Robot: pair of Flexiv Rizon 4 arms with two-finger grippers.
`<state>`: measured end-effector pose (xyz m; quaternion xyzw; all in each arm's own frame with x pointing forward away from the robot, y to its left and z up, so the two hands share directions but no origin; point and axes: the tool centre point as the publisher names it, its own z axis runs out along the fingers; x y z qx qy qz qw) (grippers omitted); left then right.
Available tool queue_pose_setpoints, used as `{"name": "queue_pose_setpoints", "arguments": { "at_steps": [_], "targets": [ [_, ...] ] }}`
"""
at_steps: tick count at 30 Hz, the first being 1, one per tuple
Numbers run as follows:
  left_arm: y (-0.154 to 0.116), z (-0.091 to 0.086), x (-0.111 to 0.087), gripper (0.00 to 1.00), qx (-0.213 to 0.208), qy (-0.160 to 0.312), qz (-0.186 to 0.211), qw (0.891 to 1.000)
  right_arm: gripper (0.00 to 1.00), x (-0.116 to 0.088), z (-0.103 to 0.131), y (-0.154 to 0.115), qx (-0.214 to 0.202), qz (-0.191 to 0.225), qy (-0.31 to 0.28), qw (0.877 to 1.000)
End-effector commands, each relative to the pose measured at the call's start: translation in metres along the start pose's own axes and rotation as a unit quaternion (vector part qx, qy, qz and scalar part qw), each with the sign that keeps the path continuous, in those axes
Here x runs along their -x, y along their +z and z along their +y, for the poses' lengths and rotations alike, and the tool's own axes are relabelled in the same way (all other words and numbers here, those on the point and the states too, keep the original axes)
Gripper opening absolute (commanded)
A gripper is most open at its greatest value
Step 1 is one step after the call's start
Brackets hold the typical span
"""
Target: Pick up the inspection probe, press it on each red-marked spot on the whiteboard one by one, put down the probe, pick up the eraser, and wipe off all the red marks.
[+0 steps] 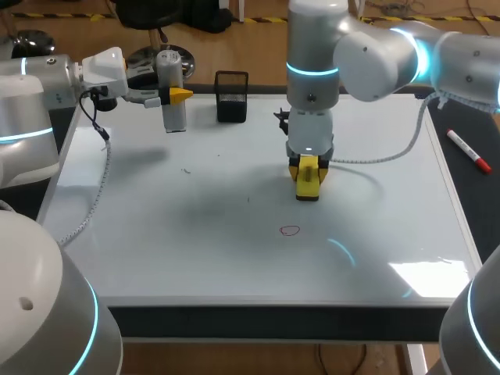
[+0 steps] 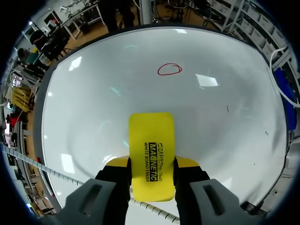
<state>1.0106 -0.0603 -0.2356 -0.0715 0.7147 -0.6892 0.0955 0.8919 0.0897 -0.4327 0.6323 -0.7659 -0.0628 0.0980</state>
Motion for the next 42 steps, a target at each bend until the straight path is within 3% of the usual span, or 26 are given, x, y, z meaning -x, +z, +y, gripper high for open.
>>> {"name": "queue_pose_setpoints", "arguments": {
  "at_steps": [1,19,27,35,42],
  "targets": [
    [0.0,0.0,0.0,0.0,-0.001,0.001,-0.001,1.0,0.0,-0.007,-0.001,0.023,-0.002,0.004,0.001,1.0],
    [0.0,0.0,0.0,0.0,-0.001,0.001,-0.001,1.0,0.0,-0.014,-0.005,0.013,-0.016,0.005,0.01,1.0],
    [0.0,0.0,0.0,0.0,-0.001,0.001,-0.001,1.0,0.0,-0.017,-0.008,-0.018,-0.043,-0.006,0.019,0.999],
    [0.0,0.0,0.0,0.0,-0.001,0.001,-0.001,1.0,0.0,-0.022,-0.027,-0.047,-0.071,-0.003,0.016,0.997],
    [0.0,0.0,0.0,0.0,-0.001,0.001,-0.001,1.0,0.0,-0.029,-0.06,-0.066,-0.095,0.004,0.014,0.995]
  ]
}}
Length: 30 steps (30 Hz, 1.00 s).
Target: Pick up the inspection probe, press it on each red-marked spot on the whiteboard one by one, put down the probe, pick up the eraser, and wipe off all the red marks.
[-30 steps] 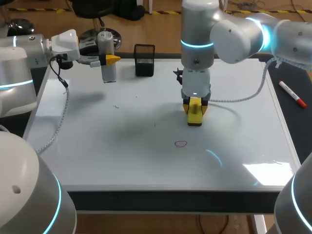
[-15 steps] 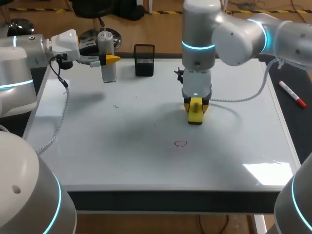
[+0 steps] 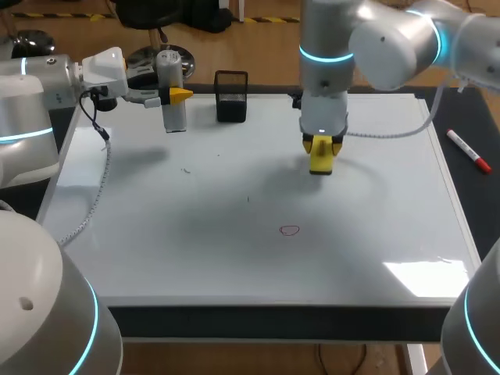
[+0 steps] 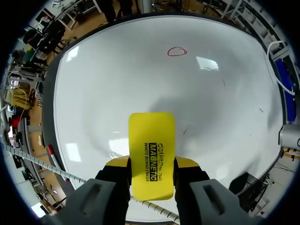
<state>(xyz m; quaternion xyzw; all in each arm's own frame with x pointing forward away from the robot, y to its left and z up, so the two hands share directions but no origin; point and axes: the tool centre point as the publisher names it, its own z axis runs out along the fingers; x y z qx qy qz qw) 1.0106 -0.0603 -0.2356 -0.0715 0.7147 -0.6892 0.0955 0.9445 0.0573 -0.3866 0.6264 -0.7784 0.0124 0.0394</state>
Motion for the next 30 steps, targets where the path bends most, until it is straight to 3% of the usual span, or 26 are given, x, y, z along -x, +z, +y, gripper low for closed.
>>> {"name": "queue_pose_setpoints", "arguments": {
  "at_steps": [1,12,20,30],
  "targets": [
    [0.0,0.0,0.0,0.0,-0.001,0.001,-0.001,1.0,0.0,-0.004,-0.022,-0.009,-0.005,0.001,0.0,1.0],
    [0.0,0.0,0.0,0.0,-0.001,0.001,-0.001,1.0,0.0,-0.021,-0.089,-0.034,-0.051,-0.005,0.025,0.998],
    [0.0,0.0,0.0,0.0,-0.001,0.001,-0.001,1.0,0.0,-0.033,-0.123,-0.036,-0.059,-0.003,0.038,0.998],
    [0.0,0.0,0.0,0.0,-0.001,0.001,-0.001,1.0,0.0,-0.054,-0.157,-0.035,-0.065,-0.041,0.089,0.993]
  ]
}}
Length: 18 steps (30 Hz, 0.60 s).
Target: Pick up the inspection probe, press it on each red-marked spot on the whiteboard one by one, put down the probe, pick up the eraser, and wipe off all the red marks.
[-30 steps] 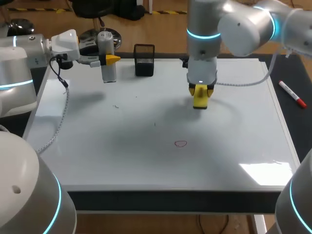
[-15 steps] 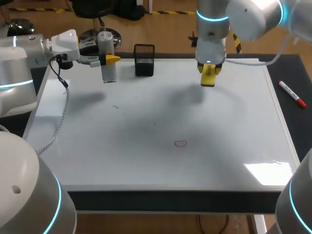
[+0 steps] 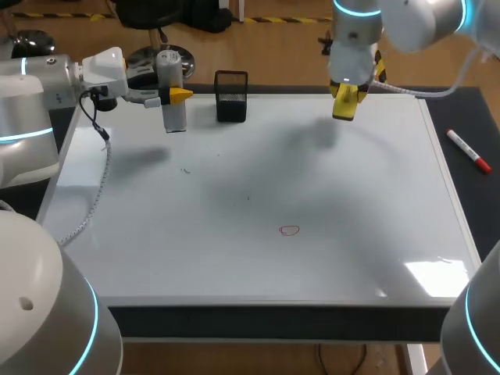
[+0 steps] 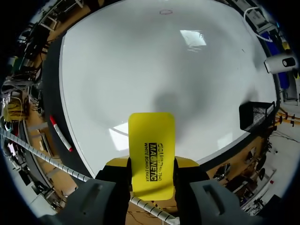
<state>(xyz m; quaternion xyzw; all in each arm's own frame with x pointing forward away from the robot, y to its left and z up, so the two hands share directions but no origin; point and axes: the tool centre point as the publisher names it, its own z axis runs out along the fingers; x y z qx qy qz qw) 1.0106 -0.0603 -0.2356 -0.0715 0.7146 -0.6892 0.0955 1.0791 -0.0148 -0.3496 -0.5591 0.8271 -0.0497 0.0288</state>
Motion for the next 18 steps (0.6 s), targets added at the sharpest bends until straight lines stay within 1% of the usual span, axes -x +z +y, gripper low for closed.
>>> {"name": "queue_pose_setpoints", "arguments": {
  "at_steps": [1,6,7,9,10,18],
  "targets": [
    [0.0003,-0.0005,-0.0002,0.0,-0.001,0.001,-0.001,1.0,0.0,-0.0082,-0.0122,0.0026,0.004,-0.007,0.006,1.0],
    [0.0003,-0.0005,-0.0002,0.0,-0.001,0.001,-0.001,1.0,0.0,-0.0124,-0.0171,0.0012,0.006,-0.013,0.02,1.0],
    [0.0003,-0.0005,-0.0002,0.0,-0.001,0.001,-0.001,1.0,0.0,-0.0133,-0.0185,0.0027,0.013,-0.025,0.026,0.999],
    [0.0003,-0.0005,-0.0002,0.0,-0.001,0.001,-0.001,1.0,0.0,-0.0133,-0.0181,0.0014,0.013,-0.016,0.024,1.0],
    [0.0003,-0.0005,-0.0002,0.0,-0.001,0.001,-0.001,1.0,0.0,-0.0129,-0.0174,0.001,0.016,-0.021,0.026,0.999],
    [0.0003,-0.0005,-0.0002,0.0,-0.001,0.001,-0.001,1.0,0.0,-0.014,-0.0211,0.0003,0.024,-0.015,0.024,0.999]
  ]
}}
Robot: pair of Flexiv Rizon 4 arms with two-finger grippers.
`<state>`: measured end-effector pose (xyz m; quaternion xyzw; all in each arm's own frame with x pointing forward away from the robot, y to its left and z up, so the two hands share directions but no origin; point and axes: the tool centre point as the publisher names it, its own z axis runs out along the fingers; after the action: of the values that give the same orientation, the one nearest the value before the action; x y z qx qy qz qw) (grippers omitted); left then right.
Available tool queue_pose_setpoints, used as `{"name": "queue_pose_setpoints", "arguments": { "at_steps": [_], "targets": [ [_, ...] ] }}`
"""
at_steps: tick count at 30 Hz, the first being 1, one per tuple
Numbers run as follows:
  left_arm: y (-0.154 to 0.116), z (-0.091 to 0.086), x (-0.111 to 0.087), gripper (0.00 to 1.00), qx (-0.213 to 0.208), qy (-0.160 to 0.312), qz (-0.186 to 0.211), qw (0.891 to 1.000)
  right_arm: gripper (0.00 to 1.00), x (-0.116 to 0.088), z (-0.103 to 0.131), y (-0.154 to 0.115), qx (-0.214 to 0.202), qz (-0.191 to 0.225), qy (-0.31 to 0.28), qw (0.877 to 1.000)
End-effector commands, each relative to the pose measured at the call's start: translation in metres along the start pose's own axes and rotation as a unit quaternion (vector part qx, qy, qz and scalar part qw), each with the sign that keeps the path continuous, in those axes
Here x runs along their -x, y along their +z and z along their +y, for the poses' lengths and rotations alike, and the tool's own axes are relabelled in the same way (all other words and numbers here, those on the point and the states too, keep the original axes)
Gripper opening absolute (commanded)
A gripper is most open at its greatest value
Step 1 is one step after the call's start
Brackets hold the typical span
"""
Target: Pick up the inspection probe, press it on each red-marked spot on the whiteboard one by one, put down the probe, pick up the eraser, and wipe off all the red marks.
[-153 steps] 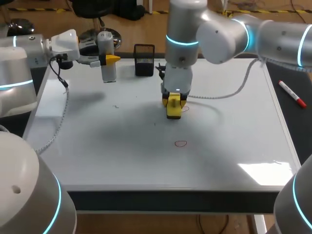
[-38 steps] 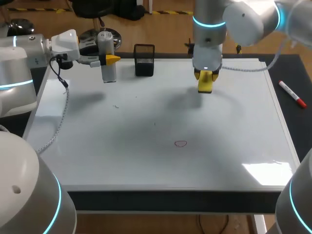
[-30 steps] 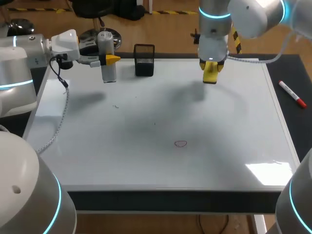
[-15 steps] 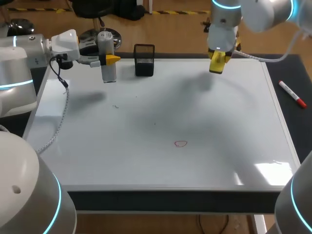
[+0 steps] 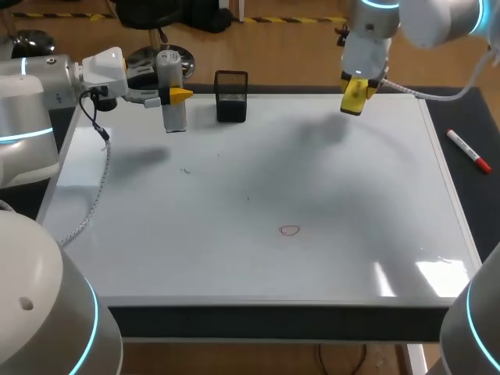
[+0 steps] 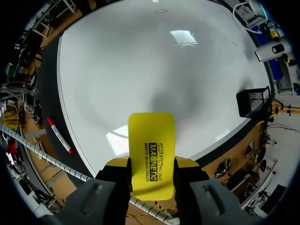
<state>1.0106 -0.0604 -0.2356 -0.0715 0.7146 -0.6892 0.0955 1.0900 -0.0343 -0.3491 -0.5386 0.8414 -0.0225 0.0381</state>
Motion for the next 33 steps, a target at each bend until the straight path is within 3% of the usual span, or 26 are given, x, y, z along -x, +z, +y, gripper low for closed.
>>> {"name": "queue_pose_setpoints", "arguments": {
  "at_steps": [1,9,33],
  "targets": [
    [0.0003,-0.0005,-0.0002,0.0,-0.001,0.001,-0.001,1.0,0.0,-0.0001,-0.0041,-0.0013,0.009,0.008,-0.003,1.0],
    [0.0003,-0.0005,-0.0002,0.0,-0.001,0.001,-0.001,1.0,0.0,-0.002,-0.0038,-0.002,0.024,0.012,-0.005,1.0],
    [0.0003,-0.0005,-0.0002,0.0,-0.001,0.001,-0.001,1.0,0.0,-0.005,-0.0026,-0.0038,0.015,0.012,0.003,1.0]
  ]
}}
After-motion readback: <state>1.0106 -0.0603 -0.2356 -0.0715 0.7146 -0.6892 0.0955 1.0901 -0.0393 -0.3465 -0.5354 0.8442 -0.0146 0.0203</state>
